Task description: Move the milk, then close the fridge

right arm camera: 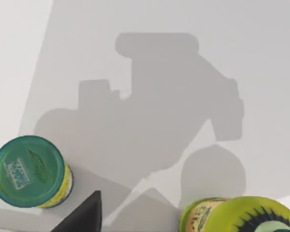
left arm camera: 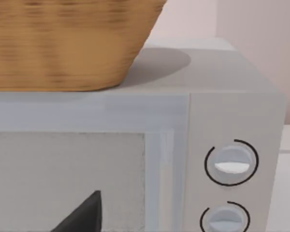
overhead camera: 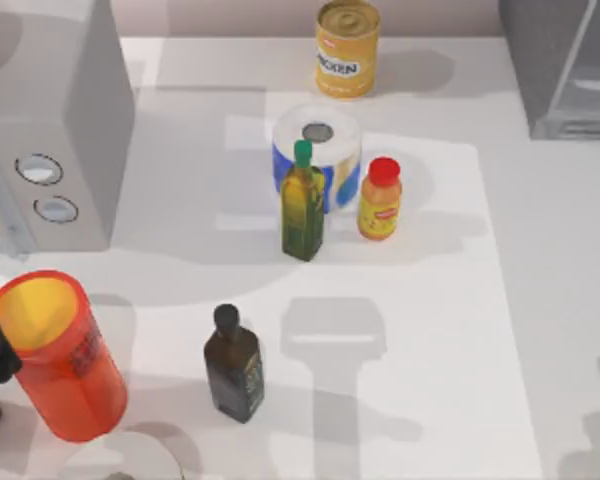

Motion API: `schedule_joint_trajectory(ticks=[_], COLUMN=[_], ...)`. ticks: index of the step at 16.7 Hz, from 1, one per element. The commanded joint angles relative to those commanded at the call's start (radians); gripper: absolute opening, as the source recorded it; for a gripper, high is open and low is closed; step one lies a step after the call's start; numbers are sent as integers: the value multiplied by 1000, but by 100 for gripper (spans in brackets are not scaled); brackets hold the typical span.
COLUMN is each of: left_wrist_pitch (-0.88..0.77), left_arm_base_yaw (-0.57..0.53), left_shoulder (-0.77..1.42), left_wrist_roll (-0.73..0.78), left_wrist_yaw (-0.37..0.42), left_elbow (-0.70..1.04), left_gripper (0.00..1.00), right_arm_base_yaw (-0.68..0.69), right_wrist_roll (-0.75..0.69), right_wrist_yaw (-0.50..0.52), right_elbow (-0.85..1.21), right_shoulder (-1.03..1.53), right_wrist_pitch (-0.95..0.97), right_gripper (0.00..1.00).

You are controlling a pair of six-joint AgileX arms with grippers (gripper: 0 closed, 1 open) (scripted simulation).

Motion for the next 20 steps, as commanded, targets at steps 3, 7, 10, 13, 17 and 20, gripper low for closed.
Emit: schedule_joint_trajectory(ticks=[3, 7, 10, 13, 17, 20], left_wrist_pitch=[0, 0, 0, 0, 0, 0], left_arm_base_yaw=[0, 0, 0, 0, 0, 0], left_shoulder=[0, 0, 0, 0, 0, 0], left_wrist_roll=[0, 0, 0, 0, 0, 0], left_wrist_yaw=[0, 0, 0, 0, 0, 0], left_elbow=[0, 0, 0, 0, 0, 0], left_gripper=[100, 100, 100, 100, 100, 100], right_arm_base_yaw=[-289, -663, -909, -1093, -1209, -1214], right_wrist_roll=[-337, -772, -1042, -1233, -1349, -1353], right_wrist_yaw=[-144, -324, -439, -529, -594, -597], right_elbow=[111, 228, 291, 333, 359, 360], right_shoulder=[330, 779, 1067, 1270, 1393, 1397], right_wrist_pitch=[-10, -7, 10, 35, 57, 58], right_gripper=[100, 100, 100, 100, 100, 100])
